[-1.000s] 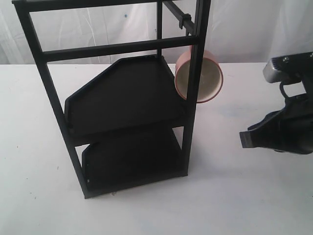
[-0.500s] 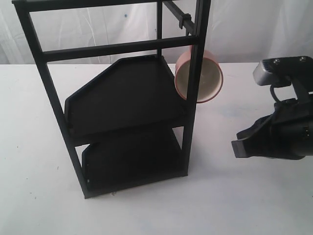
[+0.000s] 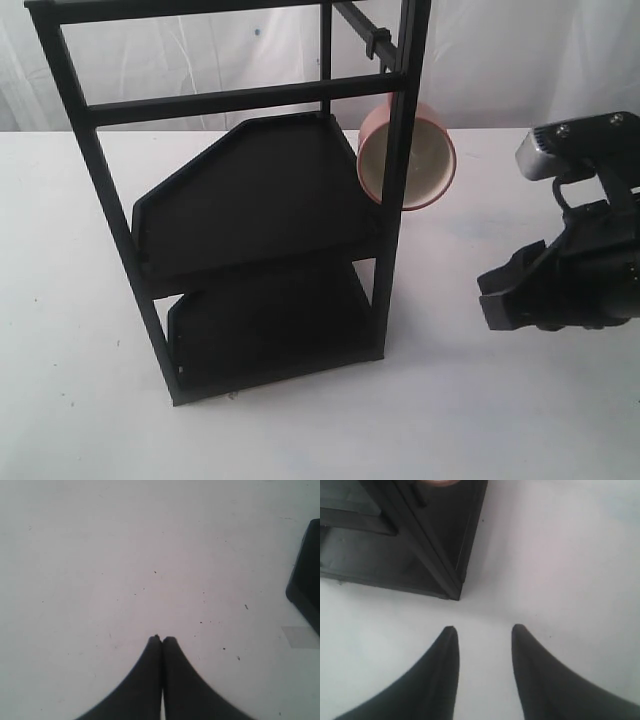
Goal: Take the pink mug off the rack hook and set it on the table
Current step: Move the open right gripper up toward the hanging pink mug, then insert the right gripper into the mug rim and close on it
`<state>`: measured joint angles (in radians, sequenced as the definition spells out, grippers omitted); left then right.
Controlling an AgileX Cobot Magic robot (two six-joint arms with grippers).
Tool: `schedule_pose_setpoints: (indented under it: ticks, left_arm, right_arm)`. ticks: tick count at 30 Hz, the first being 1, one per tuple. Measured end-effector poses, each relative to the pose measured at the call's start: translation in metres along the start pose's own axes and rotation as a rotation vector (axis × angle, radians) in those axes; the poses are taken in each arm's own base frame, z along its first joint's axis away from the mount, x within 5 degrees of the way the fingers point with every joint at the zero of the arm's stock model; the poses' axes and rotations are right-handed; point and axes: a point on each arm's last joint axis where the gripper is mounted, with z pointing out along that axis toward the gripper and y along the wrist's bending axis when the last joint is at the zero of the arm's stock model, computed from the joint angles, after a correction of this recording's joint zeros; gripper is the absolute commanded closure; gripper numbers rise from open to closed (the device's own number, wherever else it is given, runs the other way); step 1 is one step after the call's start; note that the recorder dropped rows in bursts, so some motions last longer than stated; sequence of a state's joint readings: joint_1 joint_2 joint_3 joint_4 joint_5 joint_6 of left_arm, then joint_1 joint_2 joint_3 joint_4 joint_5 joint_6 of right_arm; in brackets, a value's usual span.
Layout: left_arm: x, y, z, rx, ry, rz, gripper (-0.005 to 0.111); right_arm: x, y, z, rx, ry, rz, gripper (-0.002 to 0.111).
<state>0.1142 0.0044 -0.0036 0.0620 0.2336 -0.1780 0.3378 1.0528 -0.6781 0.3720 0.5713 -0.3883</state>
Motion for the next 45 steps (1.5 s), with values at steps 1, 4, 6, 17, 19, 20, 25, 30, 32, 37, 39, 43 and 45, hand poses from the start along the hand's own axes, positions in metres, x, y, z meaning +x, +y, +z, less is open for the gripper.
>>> schedule_pose_setpoints:
  ticks: [1, 4, 6, 17, 19, 20, 25, 30, 32, 37, 39, 43, 45]
  left_arm:
    - [0.0, 0.0, 0.0, 0.0, 0.0, 0.0, 0.107]
    - [0.0, 0.0, 0.0, 0.0, 0.0, 0.0, 0.107]
    - [0.0, 0.0, 0.0, 0.0, 0.0, 0.0, 0.107]
    - [0.0, 0.0, 0.0, 0.0, 0.0, 0.0, 0.107]
    - [0.0, 0.0, 0.0, 0.0, 0.0, 0.0, 0.107]
    - [0.0, 0.0, 0.0, 0.0, 0.0, 0.0, 0.107]
    - [0.0, 0.0, 0.0, 0.0, 0.0, 0.0, 0.107]
    - [0.0, 0.0, 0.0, 0.0, 0.0, 0.0, 0.107]
    - [0.0, 0.0, 0.0, 0.0, 0.0, 0.0, 0.107]
    - [0.0, 0.0, 0.0, 0.0, 0.0, 0.0, 0.107]
    - [0.0, 0.0, 0.0, 0.0, 0.0, 0.0, 0.107]
    - [0.0, 0.0, 0.0, 0.0, 0.0, 0.0, 0.107]
    - [0.0, 0.0, 0.0, 0.0, 0.0, 0.0, 0.107]
  right_arm:
    - [-0.001, 0.002, -0.006, -0.011, 0.004, 0.012, 0.074]
    - [-0.014, 0.008, -0.032, -0.029, -0.081, 0.014, 0.074]
    - [-0.03, 0.014, -0.058, -0.039, -0.197, 0.007, 0.074]
    - [-0.068, 0.013, -0.073, -0.017, -0.28, -0.037, 0.064]
    - [-0.07, 0.01, -0.065, -0.005, -0.264, -0.04, 0.064]
    - [-0.072, 0.008, -0.061, 0.003, -0.266, -0.04, 0.064]
    - [-0.08, 0.004, -0.054, 0.035, -0.317, -0.039, 0.064]
    - [-0.083, 0.01, -0.048, 0.021, -0.325, -0.079, 0.064]
    - [-0.083, 0.017, -0.043, -0.002, -0.311, -0.143, 0.064]
    - [-0.082, 0.03, -0.037, -0.036, -0.294, -0.252, 0.064]
    - [-0.082, 0.03, -0.035, -0.033, -0.294, -0.263, 0.064]
    - [-0.083, 0.027, -0.028, -0.009, -0.274, -0.296, 0.064]
    - [-0.083, 0.025, -0.022, 0.002, -0.254, -0.312, 0.064]
